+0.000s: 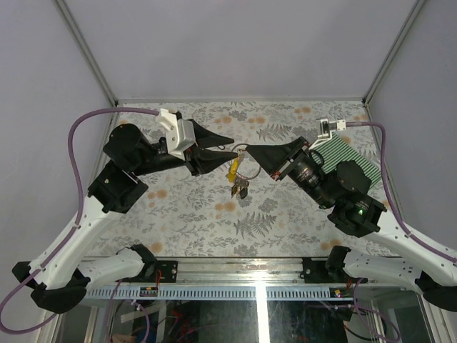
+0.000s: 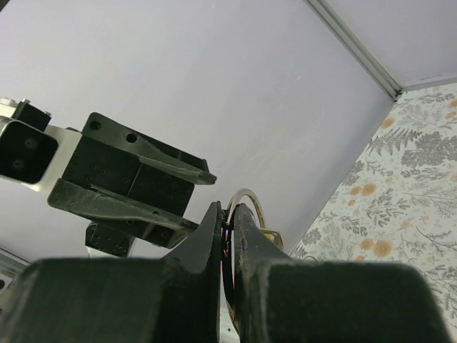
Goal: Put the keys on the keyring
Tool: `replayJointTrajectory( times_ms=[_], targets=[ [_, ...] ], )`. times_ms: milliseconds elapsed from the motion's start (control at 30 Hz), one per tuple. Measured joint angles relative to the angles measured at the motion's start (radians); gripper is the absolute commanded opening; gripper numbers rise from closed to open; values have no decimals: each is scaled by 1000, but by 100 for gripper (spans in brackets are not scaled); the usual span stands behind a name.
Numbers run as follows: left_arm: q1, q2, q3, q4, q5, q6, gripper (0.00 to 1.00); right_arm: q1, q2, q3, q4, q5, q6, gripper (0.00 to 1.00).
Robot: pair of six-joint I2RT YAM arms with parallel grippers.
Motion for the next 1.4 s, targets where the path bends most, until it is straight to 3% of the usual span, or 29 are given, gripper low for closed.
replayJointTrajectory(
  times_ms=[467,633,733,900,1167,1400],
  targets=[
    [0,34,8,-21,38,1,20,0,6,0,19,-26,13,0],
    [-1,41,16,-23,41,1,11,0,8,0,19,-32,13,0],
    [-4,42,23,-28,41,2,1,0,8,1,23,-32,13,0],
    [-6,42,29,-38,41,1,0,0,8,4,25,-31,14,1],
    [-6,50,58,-79,37,4,0,1,8,6,29,-34,10,40],
    [-6,50,66,-112,14,4,0,1,6,11,32,-32,-29,48]
  ],
)
